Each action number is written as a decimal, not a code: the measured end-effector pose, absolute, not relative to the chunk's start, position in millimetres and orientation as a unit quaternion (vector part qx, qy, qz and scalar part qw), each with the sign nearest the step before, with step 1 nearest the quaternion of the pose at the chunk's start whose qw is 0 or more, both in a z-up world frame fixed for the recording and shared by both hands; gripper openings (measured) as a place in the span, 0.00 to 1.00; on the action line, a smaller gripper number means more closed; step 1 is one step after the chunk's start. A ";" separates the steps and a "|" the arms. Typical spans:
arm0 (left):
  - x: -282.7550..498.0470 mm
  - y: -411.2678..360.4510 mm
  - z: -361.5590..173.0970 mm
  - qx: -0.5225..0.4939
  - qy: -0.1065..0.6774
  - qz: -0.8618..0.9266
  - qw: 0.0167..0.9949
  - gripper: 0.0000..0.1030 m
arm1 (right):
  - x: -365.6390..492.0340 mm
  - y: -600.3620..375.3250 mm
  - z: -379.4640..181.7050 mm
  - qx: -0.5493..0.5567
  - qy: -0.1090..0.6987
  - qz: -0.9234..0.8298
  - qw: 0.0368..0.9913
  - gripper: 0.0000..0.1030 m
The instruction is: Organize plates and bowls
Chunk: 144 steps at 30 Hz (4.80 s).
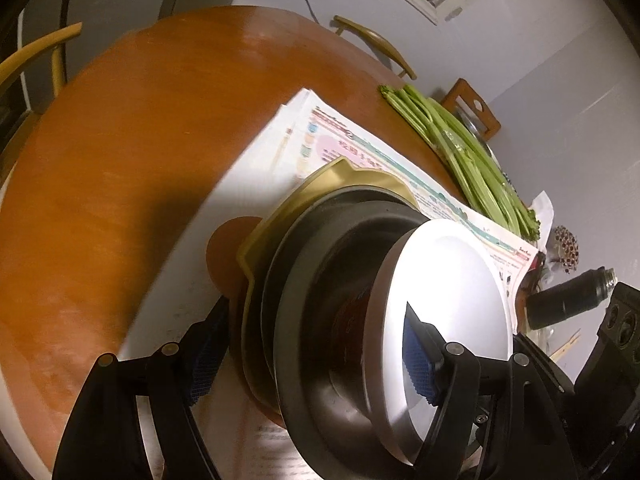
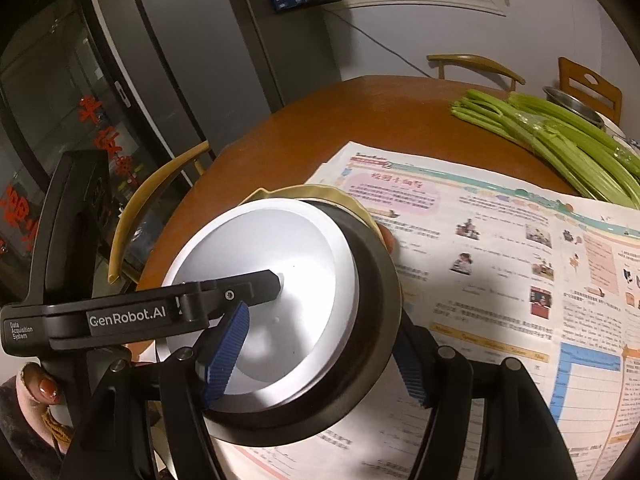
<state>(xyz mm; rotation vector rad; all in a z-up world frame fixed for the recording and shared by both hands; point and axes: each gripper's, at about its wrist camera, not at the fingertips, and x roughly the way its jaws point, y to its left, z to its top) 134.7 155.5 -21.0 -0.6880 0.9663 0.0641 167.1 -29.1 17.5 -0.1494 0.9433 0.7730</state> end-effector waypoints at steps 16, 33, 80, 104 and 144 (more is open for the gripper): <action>183.9 87.8 -22.2 -0.298 0.472 -0.008 0.830 0.75 | 195.7 -99.0 18.5 -0.041 0.442 0.315 0.839 0.66; 213.1 47.2 -21.2 -0.280 0.480 -0.032 0.830 0.75 | 212.0 -142.4 19.8 -0.026 0.439 0.279 0.854 0.66; 134.6 46.0 58.1 -0.170 0.395 0.029 0.903 0.76 | 160.9 -139.4 82.6 -0.071 0.329 0.250 0.908 0.66; 58.0 16.0 46.4 -0.132 0.376 0.072 0.915 0.76 | 82.6 -170.8 72.0 -0.069 0.316 0.237 0.916 0.66; 32.0 -9.6 20.4 -0.123 0.401 0.059 0.906 0.76 | 43.2 -189.8 38.4 -0.073 0.347 0.227 0.907 0.66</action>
